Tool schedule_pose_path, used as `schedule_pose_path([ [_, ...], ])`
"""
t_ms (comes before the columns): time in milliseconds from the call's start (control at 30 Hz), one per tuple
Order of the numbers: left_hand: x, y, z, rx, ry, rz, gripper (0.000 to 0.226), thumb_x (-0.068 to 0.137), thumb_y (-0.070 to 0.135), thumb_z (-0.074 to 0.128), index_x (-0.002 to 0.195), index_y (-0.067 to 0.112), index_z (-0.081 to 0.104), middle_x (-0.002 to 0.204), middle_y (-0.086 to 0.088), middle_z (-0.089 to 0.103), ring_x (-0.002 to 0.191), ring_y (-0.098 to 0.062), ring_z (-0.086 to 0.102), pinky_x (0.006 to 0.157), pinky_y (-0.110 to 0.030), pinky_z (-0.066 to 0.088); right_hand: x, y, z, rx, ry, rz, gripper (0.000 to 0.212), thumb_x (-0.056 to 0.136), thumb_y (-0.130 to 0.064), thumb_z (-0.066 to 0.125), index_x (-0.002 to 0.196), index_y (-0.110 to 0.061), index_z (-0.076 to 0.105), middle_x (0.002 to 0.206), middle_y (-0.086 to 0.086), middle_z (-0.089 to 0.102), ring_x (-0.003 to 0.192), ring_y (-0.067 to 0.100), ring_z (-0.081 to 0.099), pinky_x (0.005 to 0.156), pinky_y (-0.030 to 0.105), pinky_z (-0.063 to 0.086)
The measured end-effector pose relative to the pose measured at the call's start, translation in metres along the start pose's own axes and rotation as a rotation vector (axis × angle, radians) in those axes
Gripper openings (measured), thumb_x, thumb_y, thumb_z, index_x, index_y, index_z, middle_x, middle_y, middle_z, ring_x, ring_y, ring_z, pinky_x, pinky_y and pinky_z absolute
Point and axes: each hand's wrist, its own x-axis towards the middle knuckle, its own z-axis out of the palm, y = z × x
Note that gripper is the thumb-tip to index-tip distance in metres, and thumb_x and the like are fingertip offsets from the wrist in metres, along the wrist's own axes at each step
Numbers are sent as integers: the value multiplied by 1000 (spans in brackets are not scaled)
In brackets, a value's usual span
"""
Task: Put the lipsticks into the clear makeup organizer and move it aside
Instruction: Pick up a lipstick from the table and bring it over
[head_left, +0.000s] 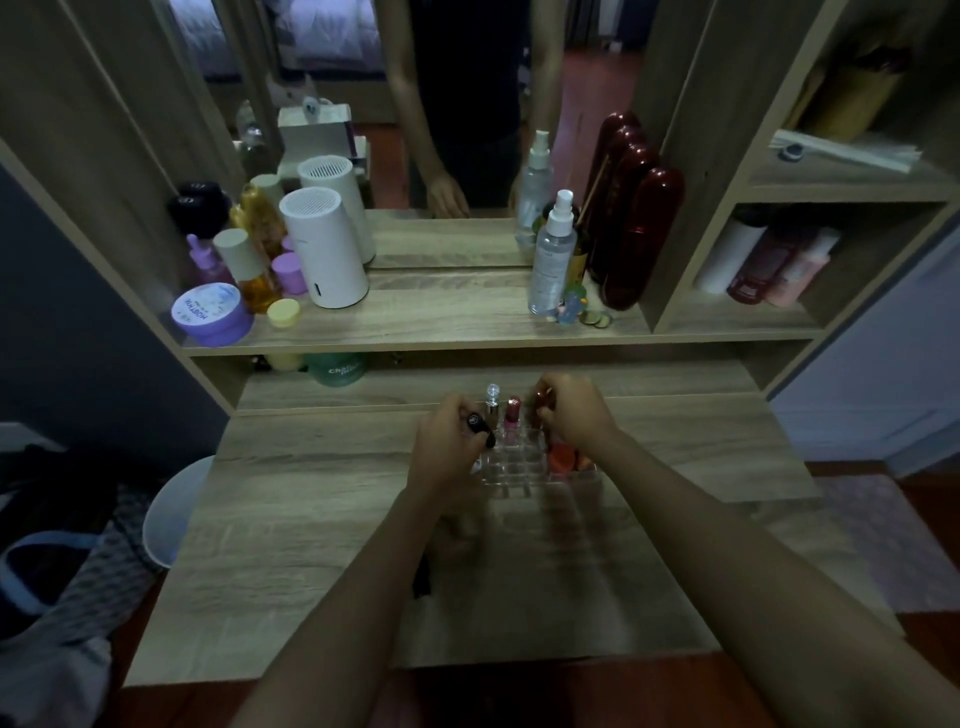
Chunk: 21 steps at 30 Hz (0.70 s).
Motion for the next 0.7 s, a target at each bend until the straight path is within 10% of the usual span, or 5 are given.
schedule_pose_path([
  [367,-3,-9,-14,-14,-70,-18,29,76,-1,69,105,2,71,105,-16,73,92,-20,64,78,-23,46,-4,2,-3,-12,-53,0,23,84,-17,67,106,-12,63,107,13,69,101,27,64,88,43,55],
  [567,-7,-20,-37,-460,-172,-275,26,88,-8,53,112,-16,53,79,-16,64,60,-9,71,58,-18,57,-6,1,-5,-51,-38,-6,39,83,-20,69,119,-15,58,120,10,64,110,27,59,92,42,53],
  [700,-8,-19,-48,-540,-274,-254,36,93,-5,45,129,-6,45,108,-15,62,69,-5,71,64,-15,58,-23,-16,-15,-172,401,-322,27,83,-29,65,104,-12,63,102,8,64,92,22,58,73,31,45],
])
